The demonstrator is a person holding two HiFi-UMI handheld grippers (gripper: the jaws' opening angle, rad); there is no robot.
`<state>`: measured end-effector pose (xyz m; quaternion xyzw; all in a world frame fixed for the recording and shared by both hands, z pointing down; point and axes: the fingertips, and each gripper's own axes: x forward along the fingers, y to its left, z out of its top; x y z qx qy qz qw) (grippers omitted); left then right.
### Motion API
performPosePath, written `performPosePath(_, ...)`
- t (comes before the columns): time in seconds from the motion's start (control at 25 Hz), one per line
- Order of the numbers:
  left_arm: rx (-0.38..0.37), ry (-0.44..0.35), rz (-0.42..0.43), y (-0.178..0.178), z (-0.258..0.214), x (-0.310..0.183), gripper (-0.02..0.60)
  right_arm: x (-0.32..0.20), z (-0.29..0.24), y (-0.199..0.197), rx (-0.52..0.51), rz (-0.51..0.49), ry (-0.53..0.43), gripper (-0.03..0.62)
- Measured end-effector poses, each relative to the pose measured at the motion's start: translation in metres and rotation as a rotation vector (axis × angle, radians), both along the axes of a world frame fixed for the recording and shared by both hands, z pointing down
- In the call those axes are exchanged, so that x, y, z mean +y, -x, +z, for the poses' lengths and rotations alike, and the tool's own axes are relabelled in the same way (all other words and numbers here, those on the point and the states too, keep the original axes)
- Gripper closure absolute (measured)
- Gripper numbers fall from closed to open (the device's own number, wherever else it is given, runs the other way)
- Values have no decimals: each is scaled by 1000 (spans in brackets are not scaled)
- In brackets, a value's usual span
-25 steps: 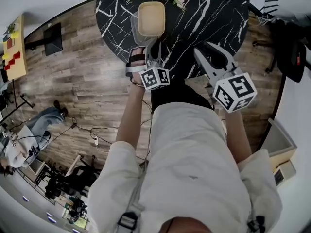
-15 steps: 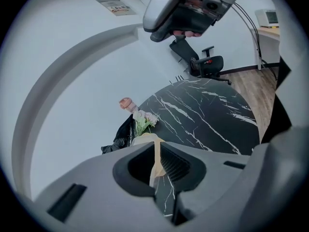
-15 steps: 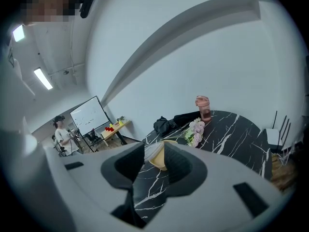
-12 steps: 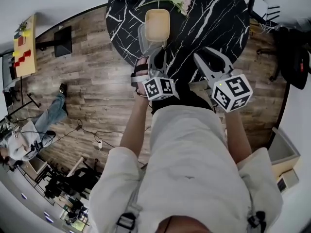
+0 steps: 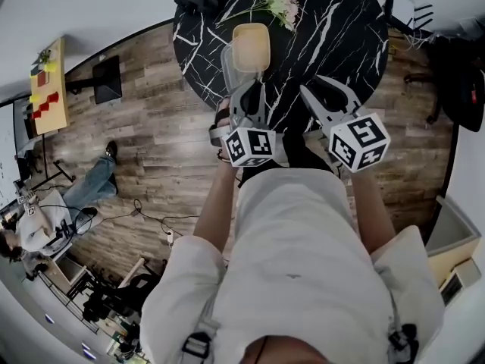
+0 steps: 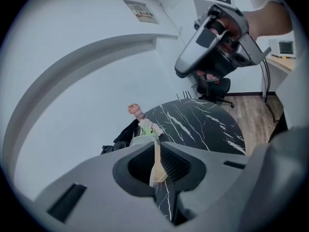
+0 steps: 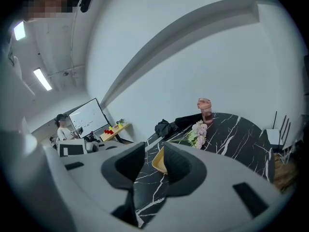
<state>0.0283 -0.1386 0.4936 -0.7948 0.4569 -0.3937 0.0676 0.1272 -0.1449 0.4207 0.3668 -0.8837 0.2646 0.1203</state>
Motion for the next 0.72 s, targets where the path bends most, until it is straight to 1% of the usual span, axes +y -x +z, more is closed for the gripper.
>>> performPosePath(0.24,106,0,32,9,-33,8,543,11,-6,17,12,46,-19,471)
performPosePath(0.4,185,3,51,19,-48,15,543,22,-12,25,17,95,-39,473)
performPosePath(0.72,254,-34,113,46,-79,35,543,54,-27,45,32,202,-89,484)
